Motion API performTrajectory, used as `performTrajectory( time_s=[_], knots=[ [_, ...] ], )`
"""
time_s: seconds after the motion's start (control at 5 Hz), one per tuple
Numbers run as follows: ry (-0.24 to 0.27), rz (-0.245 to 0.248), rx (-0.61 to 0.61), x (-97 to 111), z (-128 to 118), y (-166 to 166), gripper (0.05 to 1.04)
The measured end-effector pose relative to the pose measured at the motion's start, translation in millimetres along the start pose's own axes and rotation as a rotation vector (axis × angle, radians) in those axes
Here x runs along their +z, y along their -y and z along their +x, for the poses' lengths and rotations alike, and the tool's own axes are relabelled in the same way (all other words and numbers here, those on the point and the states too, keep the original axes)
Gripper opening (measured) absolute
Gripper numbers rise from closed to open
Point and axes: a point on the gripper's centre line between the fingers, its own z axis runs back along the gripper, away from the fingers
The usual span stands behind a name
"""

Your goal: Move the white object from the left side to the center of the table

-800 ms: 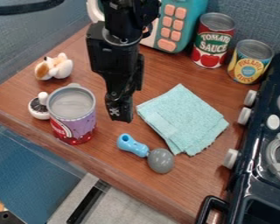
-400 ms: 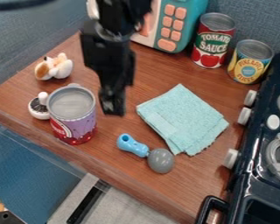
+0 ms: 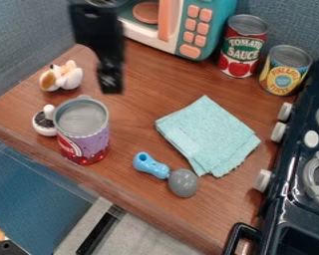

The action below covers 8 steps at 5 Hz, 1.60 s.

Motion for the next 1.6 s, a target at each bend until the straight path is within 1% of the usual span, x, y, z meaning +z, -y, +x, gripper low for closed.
performTrajectory(
  time_s=[0.2,0.4,0.6,0.8,1.0,1.2,1.4,1.6],
  knots=[
    [0.018,0.001,0.124,-15,30,30,0.999],
    [0.044,0.01,0.214,-35,54,48,0.999],
    [0.062,0.049,0.235,-57,67,57,0.999],
    [0.069,0.044,0.257,-69,69,64,0.999],
    [0.082,0.056,0.264,-86,70,66,0.953],
    [0.087,0.067,0.274,-93,72,66,0.682],
    [0.094,0.066,0.266,-94,72,61,0.528],
    [0.093,0.076,0.233,-85,64,52,0.506]
  ],
)
